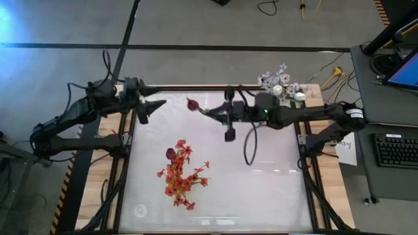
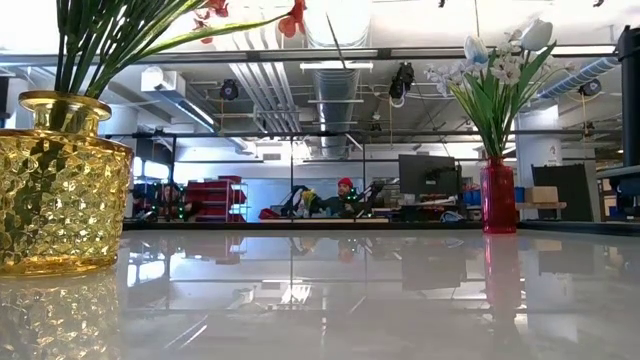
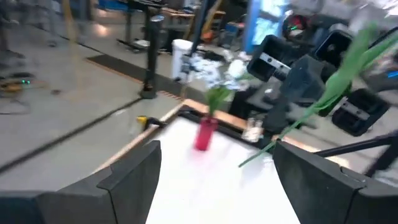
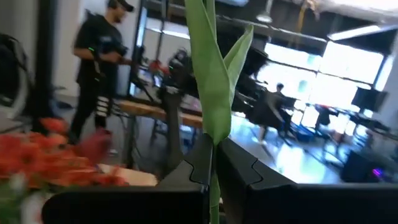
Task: Sort flowers into vase by color
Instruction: Put the red tulip into the red vase
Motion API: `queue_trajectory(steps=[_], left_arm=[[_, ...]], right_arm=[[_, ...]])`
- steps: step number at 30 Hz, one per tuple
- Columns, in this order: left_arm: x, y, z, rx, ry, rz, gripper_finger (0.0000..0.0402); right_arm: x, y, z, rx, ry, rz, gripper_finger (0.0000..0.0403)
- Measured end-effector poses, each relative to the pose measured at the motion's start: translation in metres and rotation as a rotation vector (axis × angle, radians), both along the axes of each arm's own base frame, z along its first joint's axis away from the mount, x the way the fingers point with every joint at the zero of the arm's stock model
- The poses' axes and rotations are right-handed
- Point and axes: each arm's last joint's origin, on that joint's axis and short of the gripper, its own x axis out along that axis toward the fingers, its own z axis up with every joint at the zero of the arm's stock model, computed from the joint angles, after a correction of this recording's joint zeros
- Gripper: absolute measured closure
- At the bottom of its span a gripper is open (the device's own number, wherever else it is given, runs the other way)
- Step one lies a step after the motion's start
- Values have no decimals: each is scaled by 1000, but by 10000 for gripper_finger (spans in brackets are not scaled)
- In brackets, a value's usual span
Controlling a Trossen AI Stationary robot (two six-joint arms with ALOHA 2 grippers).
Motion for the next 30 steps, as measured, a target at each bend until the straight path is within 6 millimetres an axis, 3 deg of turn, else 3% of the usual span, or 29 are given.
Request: queue_trajectory(steps=[8,13,17,30], left_arm=[[16,-9,-5,-30,-133,-155,106],[38,-23,0,68,-188,-299,106],[56,-34,0,164,-159,-379,106],[104,-48,14,268,-136,-396,106]], right_arm=[[-7,30,-11,-33,-108,61,394],[-1,30,-17,-31,-124,55,394],[3,30,-9,-48,-153,52,394],[4,30,2,-105,-182,39,394]])
